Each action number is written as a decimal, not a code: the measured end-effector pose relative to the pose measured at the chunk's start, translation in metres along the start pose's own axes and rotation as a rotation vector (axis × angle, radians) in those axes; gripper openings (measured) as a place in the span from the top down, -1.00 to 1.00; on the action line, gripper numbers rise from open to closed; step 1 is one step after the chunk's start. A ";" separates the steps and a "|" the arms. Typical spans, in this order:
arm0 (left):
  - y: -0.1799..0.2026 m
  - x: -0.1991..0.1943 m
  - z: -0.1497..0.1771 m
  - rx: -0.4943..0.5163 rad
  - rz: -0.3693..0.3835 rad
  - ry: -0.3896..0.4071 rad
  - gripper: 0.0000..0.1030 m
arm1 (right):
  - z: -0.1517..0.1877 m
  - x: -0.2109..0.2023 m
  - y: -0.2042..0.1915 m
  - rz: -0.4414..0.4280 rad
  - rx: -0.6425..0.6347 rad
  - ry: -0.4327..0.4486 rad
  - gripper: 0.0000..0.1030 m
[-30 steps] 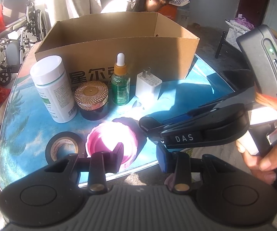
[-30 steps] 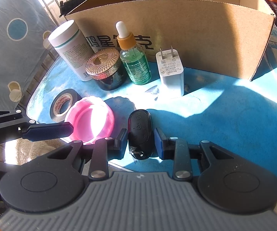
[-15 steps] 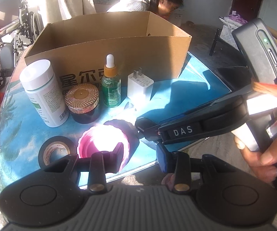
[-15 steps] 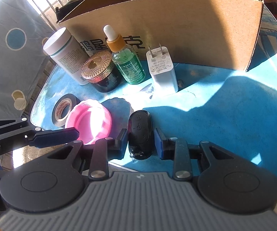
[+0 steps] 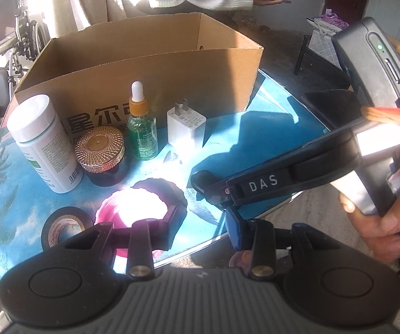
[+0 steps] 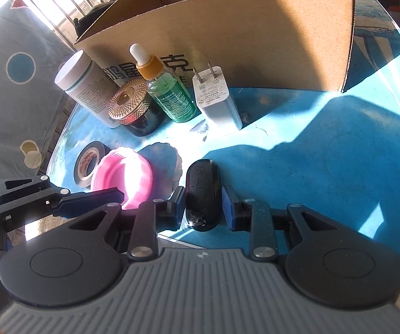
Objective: Organize rigid objects
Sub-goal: 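Lift the black key fob with the right tool and carry it over the box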
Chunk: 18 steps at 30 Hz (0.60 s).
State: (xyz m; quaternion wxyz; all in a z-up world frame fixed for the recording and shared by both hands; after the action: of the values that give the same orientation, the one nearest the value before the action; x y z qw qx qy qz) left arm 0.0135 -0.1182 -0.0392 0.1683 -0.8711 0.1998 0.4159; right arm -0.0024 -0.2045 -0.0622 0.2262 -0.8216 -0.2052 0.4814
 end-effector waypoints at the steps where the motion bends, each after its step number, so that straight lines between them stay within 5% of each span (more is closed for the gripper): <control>1: 0.001 0.001 0.000 0.002 0.003 0.000 0.26 | 0.000 -0.001 0.001 -0.004 0.008 0.001 0.51; 18: 0.021 0.036 -0.016 0.021 0.042 -0.053 0.26 | -0.013 -0.003 0.030 -0.148 0.155 -0.053 0.61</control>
State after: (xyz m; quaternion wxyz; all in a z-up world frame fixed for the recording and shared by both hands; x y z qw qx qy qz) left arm 0.0339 -0.1510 -0.0608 0.1738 -0.8536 0.2175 0.4403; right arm 0.0116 -0.2333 -0.0716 0.3187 -0.7710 -0.2334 0.4994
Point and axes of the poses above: each gripper's, at about its wrist camera, not at the fingertips, and x roughly the way its jaws point, y to its right, z to its underside, the point moved 3 cm from there along x, roughly the way its jaws point, and after that the axes turned 13 degrees about -z, right-handed, at the moved point
